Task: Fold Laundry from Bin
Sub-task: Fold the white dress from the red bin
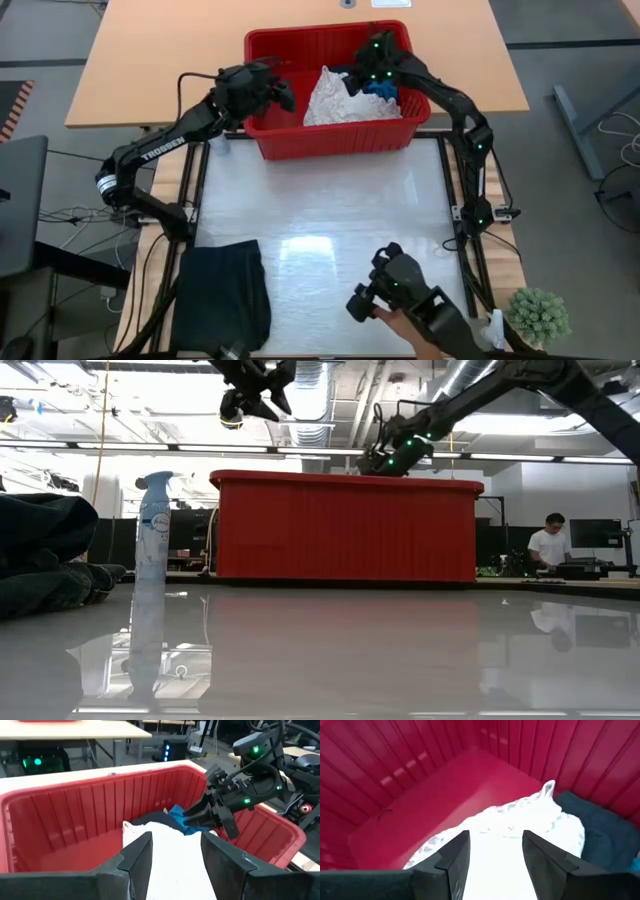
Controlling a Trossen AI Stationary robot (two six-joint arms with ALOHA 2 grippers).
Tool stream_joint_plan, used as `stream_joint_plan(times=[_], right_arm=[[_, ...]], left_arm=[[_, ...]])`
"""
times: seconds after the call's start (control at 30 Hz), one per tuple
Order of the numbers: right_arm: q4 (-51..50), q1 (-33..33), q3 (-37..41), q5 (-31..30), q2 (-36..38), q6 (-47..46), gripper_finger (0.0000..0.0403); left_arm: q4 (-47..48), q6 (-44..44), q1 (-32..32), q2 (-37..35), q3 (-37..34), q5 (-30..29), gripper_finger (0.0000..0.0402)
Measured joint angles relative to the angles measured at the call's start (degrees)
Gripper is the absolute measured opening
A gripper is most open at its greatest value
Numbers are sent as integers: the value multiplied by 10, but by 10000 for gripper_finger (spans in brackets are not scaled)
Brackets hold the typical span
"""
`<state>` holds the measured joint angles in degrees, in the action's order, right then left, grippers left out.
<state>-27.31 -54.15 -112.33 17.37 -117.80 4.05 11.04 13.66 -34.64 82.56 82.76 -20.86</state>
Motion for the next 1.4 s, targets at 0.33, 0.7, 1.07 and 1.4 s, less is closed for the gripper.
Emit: stream_joint_plan(times=[0.33, 0.7, 1.07, 1.4], right_arm=[[33, 1, 0, -12, -6, 21, 205], [17, -9, 0, -27, -36, 13, 205], [-90, 2, 1, -23, -34, 94, 205], [-153, 5, 1, -38, -66, 135, 225]], left_arm=[[6, -5, 3, 0, 0, 7, 158], [9, -9, 4, 0, 0, 5, 158], [44, -11, 6, 0, 0, 24, 158], [48, -10, 7, 0, 0, 26, 158]])
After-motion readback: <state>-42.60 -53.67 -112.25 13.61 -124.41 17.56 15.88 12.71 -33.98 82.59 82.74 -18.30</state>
